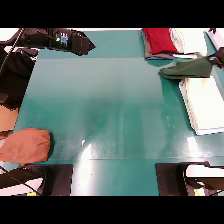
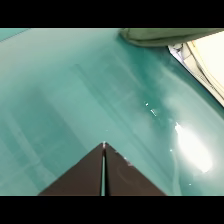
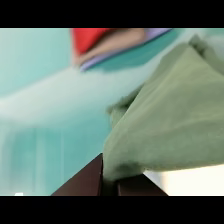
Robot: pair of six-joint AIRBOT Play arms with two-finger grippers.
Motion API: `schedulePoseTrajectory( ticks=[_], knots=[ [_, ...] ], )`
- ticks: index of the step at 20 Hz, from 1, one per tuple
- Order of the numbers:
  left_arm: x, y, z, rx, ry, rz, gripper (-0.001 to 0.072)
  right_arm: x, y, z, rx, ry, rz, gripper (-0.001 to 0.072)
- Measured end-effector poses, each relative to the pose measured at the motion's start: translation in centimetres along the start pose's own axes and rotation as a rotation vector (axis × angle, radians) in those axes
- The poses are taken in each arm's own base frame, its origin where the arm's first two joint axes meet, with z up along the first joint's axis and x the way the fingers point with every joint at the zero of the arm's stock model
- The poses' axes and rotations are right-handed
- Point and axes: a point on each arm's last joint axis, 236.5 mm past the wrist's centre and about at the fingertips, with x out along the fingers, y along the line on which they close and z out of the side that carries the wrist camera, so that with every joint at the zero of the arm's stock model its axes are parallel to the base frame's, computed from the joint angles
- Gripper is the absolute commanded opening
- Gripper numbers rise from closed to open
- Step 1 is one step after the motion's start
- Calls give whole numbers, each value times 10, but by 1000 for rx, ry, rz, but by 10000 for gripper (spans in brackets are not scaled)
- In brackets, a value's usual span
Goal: Fold the shirts.
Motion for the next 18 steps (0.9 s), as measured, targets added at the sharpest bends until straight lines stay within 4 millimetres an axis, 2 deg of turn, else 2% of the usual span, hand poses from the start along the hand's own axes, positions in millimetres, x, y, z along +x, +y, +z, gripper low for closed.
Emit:
schedulePoseTrajectory(
  ticks=[2, 4, 8, 11, 15, 18],
  knots=[
    [0, 0, 0, -3, -1, 0, 29, -6, -11, 18, 20, -70, -21, 20],
    [0, 0, 1, -9, -3, 0, 29, -14, -11, 39, 22, -143, -22, 20],
    [0, 0, 1, -20, -3, 0, 29, -41, 15, 81, -53, -251, 5, 20],
    [0, 0, 0, -24, -1, 0, 29, -67, 37, 101, -118, -284, 29, 20],
    [0, 0, -1, -24, 5, -1, 30, -94, 43, 101, -172, -258, 21, 20],
    [0, -1, -2, -24, 8, -2, 30, -106, 25, 78, -199, -177, -57, 20]
  ],
)
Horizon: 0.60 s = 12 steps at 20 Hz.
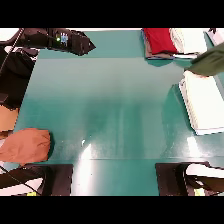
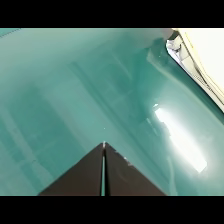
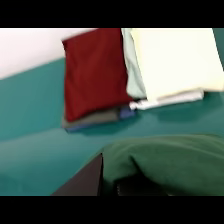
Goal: Fold the shirts.
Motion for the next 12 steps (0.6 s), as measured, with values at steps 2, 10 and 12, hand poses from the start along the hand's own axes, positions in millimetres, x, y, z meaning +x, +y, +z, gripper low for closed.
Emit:
schedulePoseTrajectory(
  ticks=[2, 10, 12],
  knots=[
    [0, 0, 0, 0, 1, 0, 30, -8, -17, -26, 2, 67, -65, 20],
    [0, 0, -1, 15, 5, -1, 30, -66, -89, -200, 131, 398, -331, 462],
    [0, 0, -1, 21, 5, 0, 30, -84, -102, -233, 168, 445, -390, 539]
  ],
)
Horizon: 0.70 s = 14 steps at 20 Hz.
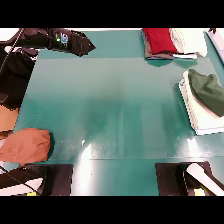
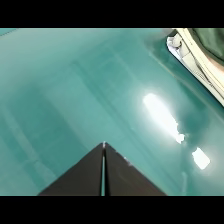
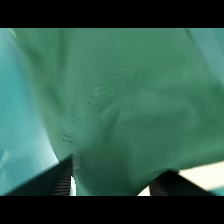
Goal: Fold the shirts.
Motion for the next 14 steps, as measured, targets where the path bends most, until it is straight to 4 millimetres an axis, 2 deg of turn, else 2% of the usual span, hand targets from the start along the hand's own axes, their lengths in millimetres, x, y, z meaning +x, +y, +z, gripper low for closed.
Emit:
schedulePoseTrajectory(
  ticks=[2, 3, 5, 7, 9, 11, 14],
  knots=[
    [0, 0, 0, 4, 0, 0, 30, -6, -22, -19, 46, 20, -60, 539],
    [0, 0, 0, 6, 0, 0, 30, -14, -32, -21, 72, 8, -89, 539],
    [0, 0, 0, 7, 0, 0, 30, -33, -43, -15, 125, -44, -125, 538],
    [0, 0, 0, 8, 0, 0, 30, -52, -32, 5, 147, -136, -94, 536],
    [0, 0, 1, 9, -3, 1, 30, -68, 4, 30, 128, -235, 3, 535],
    [0, 1, 3, 10, -13, 5, 30, -76, 55, 43, 67, -282, 127, 533],
    [0, 2, 5, 12, -20, 10, 30, -83, 144, 36, -96, -273, 314, 528]
  ],
)
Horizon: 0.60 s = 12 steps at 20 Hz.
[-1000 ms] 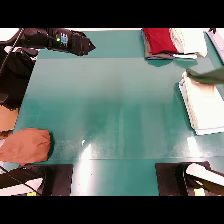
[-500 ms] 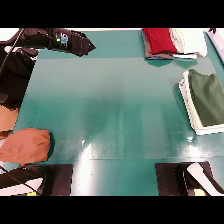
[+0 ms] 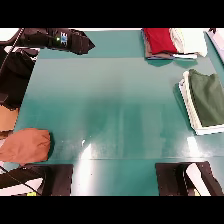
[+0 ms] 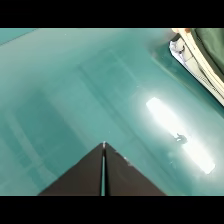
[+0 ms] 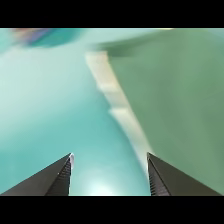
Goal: Fold the shirts.
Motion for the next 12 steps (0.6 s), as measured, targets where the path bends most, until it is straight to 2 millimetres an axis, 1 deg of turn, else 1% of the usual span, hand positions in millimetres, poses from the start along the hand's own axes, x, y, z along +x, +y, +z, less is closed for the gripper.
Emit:
schedulePoseTrajectory(
  ticks=[2, 4, 5, 6, 7, 8, 10, 12],
  knots=[
    [0, 0, 2, 0, -7, 1, 30, 11, 56, -12, -95, 36, 130, 501],
    [0, 1, 5, 0, -21, 4, 30, 18, 106, -26, -179, 67, 247, 502],
    [0, 1, 6, 0, -27, 5, 30, 20, 128, -34, -212, 79, 298, 499],
    [0, 1, 8, -1, -33, 6, 30, 23, 149, -43, -245, 96, 347, 389],
    [0, 2, 9, -1, -40, 7, 30, 25, 168, -51, -274, 110, 393, 158],
    [0, 2, 11, -1, -47, 8, 30, 26, 184, -60, -296, 129, 432, 21],
    [-1, 2, 14, -2, -60, 10, 30, 31, 209, -79, -333, 172, 491, 21],
    [-1, 3, 17, -2, -72, 13, 30, 35, 226, -97, -359, 218, 535, 21]
  ],
)
